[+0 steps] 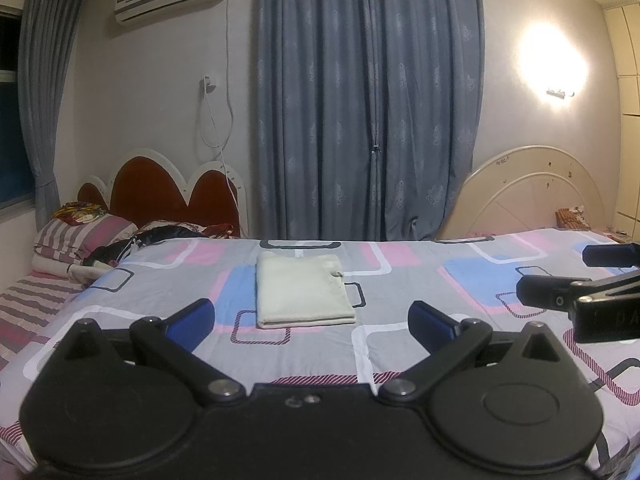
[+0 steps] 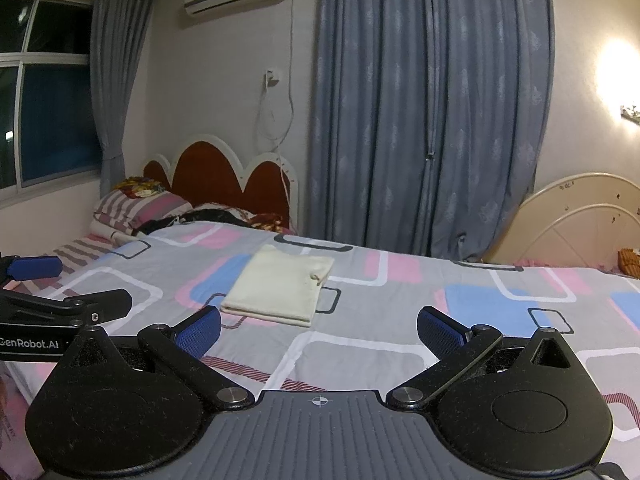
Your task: Fold small clothes
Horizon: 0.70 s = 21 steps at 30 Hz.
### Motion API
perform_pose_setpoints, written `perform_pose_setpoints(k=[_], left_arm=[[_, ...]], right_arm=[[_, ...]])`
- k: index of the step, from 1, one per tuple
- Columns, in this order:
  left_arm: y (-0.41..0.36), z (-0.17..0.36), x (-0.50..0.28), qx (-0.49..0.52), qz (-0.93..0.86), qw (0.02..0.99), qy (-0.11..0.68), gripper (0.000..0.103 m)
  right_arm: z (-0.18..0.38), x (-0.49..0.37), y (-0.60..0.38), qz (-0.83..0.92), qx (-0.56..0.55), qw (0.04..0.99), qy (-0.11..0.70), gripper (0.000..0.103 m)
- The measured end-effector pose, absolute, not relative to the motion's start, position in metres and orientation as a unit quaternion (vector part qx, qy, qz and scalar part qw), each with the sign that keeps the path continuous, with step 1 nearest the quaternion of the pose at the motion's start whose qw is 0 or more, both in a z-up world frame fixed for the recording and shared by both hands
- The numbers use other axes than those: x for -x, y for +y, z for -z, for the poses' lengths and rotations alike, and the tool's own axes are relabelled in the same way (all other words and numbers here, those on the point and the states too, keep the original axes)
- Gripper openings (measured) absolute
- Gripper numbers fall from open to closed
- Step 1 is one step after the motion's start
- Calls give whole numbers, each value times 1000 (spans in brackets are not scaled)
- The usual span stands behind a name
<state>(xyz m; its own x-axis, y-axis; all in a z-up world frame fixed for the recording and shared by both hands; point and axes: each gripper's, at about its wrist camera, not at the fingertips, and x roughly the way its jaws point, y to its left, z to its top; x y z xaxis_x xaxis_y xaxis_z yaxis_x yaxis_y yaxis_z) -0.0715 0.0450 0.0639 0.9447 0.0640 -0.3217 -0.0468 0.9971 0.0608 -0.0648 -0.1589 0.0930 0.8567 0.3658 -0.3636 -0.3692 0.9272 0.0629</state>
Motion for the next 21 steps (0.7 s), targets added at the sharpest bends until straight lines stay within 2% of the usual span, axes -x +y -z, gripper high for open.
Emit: perform_pose_setpoints(k=[21], left_arm=[[43,-66,74,-27,-38,987,156,102]], right_arm=[[-94,63,-160,-197,9,963,184,103]])
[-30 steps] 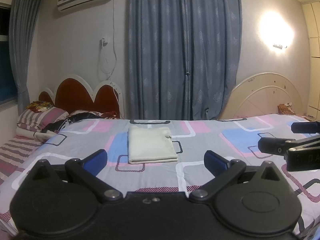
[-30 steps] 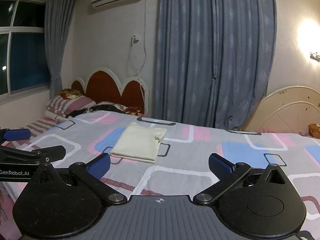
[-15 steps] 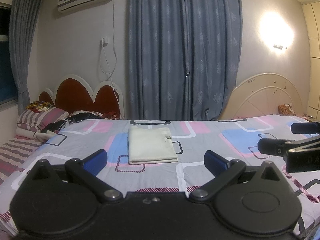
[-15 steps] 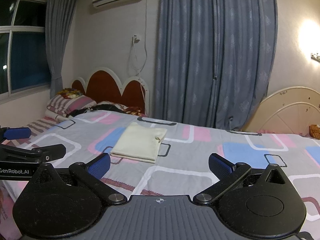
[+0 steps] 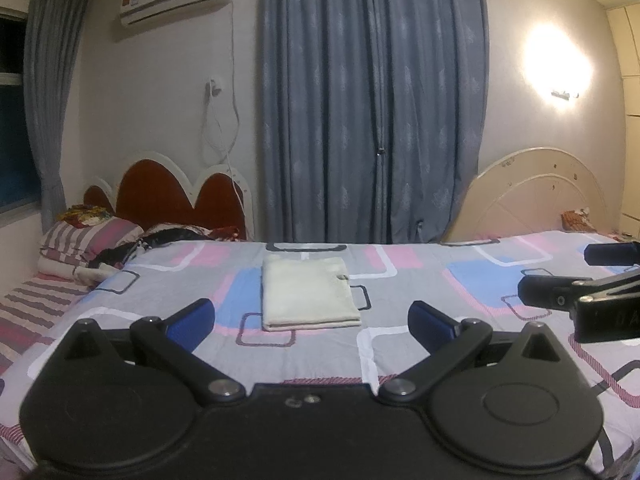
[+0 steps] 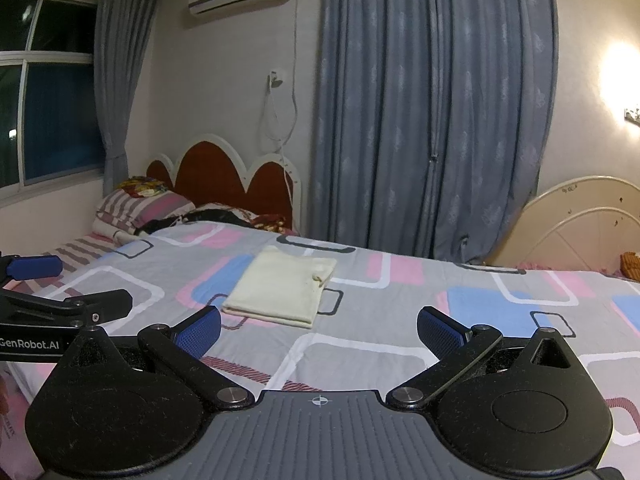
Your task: Fold small clothes
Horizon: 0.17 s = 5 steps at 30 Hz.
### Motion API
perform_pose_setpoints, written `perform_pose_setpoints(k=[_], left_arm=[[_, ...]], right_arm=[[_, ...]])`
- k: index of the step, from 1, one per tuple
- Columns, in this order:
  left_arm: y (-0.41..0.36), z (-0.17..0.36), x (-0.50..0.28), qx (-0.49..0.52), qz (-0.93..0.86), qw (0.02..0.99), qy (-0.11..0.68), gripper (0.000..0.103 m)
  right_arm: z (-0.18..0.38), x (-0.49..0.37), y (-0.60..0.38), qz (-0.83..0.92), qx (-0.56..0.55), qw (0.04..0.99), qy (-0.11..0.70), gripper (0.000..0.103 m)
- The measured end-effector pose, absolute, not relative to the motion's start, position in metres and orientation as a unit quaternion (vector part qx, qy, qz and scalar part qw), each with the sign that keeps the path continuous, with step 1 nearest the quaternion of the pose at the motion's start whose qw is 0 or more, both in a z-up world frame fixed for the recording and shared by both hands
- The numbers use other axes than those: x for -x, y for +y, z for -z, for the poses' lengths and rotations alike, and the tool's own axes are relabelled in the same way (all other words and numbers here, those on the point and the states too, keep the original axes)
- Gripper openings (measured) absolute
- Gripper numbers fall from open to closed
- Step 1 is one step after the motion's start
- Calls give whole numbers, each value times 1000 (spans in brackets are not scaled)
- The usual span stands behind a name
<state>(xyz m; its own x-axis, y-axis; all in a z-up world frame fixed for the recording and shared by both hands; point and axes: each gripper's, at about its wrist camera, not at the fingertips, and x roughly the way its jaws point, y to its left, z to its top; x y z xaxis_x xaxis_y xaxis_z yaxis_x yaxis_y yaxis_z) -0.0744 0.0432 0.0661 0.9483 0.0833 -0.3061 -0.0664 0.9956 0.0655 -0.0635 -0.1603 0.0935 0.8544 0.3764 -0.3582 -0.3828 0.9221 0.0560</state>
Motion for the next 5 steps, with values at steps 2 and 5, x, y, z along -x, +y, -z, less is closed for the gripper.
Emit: perform_pose_setpoints(k=[2,5], left_arm=[[45,-67,75,-24,-36,987,152,102],[47,-69,73,-20,-35,987,154,103]], right_arm=[[-93,62,-162,-199,8,963,183,103],[-92,62,-163,-200,8,962,183,103]])
